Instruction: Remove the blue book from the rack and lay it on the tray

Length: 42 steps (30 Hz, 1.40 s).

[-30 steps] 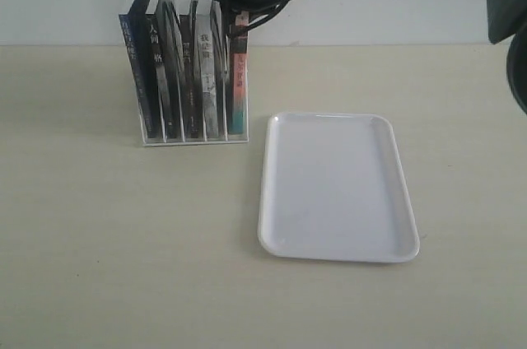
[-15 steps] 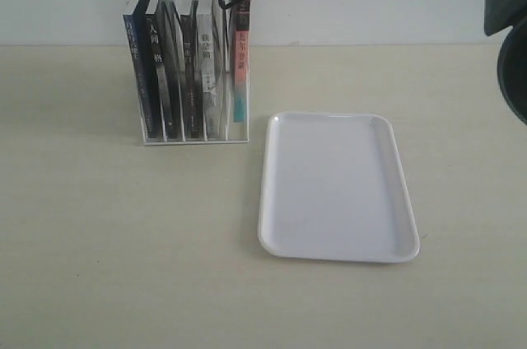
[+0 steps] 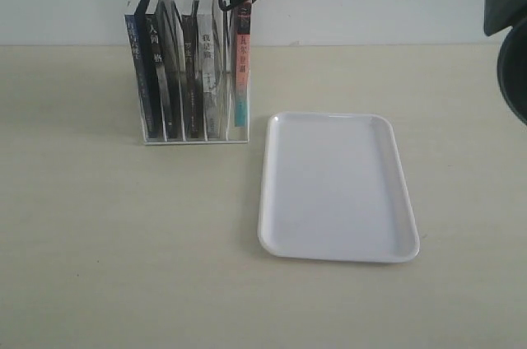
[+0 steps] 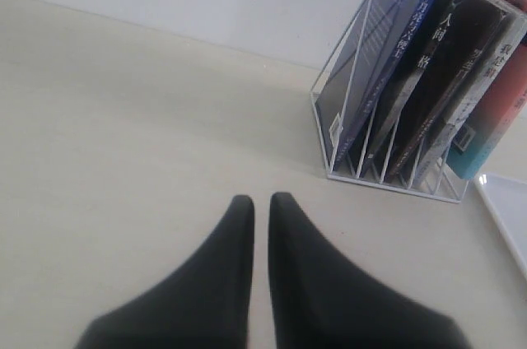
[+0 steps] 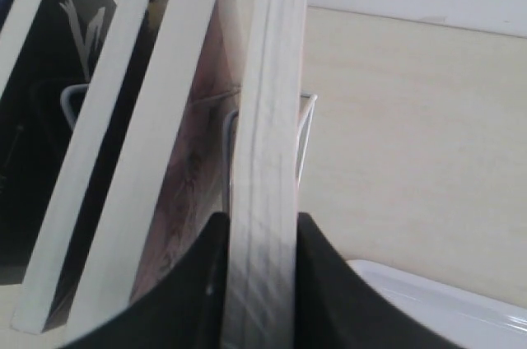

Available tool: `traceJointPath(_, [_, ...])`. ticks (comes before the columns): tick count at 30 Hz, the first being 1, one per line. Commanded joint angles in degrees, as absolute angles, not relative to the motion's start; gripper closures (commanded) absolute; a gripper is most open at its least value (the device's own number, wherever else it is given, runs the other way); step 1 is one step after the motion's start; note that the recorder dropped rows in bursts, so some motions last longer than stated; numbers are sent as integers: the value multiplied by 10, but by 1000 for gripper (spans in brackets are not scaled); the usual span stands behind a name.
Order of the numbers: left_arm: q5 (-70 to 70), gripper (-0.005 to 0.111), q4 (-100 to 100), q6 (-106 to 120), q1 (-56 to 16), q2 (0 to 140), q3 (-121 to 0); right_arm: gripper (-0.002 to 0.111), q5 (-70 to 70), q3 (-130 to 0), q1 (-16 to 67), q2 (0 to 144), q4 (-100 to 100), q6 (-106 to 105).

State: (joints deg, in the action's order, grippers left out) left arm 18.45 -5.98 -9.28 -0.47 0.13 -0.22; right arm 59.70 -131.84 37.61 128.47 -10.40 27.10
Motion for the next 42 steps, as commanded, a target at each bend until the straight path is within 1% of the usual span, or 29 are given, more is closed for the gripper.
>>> traceJointPath(1, [179, 101, -60, -89, -7, 0, 0, 108, 593, -1327, 371, 1272, -121, 265])
traceJointPath(8, [179, 101, -60, -89, -7, 0, 0, 108, 586, -1327, 371, 1272, -122, 265])
traceJointPath(15, [179, 101, -60, -89, -7, 0, 0, 108, 551, -1327, 371, 1279, -134, 265])
traceJointPath(16, [179, 101, -60, -89, -7, 0, 0, 107, 550, -1327, 371, 1284, -133, 264])
traceJointPath(17, [179, 101, -60, -89, -7, 0, 0, 104, 549, -1327, 371, 1286, -129, 264])
traceJointPath(19, [179, 101, -60, -89, -7, 0, 0, 86, 544, -1327, 371, 1297, -120, 259])
traceJointPath(20, [179, 101, -60, -89, -7, 0, 0, 72, 544, -1327, 371, 1302, -118, 259])
traceJointPath(22, [179, 101, -60, -89, -7, 0, 0, 60, 548, -1327, 371, 1300, -118, 259])
traceJointPath(29, [179, 101, -60, -89, -7, 0, 0, 70, 628, -1327, 371, 1245, -104, 249])
traceJointPath(33, [179, 101, -60, -89, -7, 0, 0, 71, 699, -1327, 371, 1205, -78, 230])
traceJointPath(38, [179, 101, -60, -89, -7, 0, 0, 72, 700, -1327, 371, 1179, -19, 166])
traceJointPath(39, [179, 101, -60, -89, -7, 0, 0, 76, 700, -1327, 371, 1178, 4, 154])
traceJointPath(42, [179, 101, -60, -89, -7, 0, 0, 95, 700, -1327, 378, 1179, 93, 106])
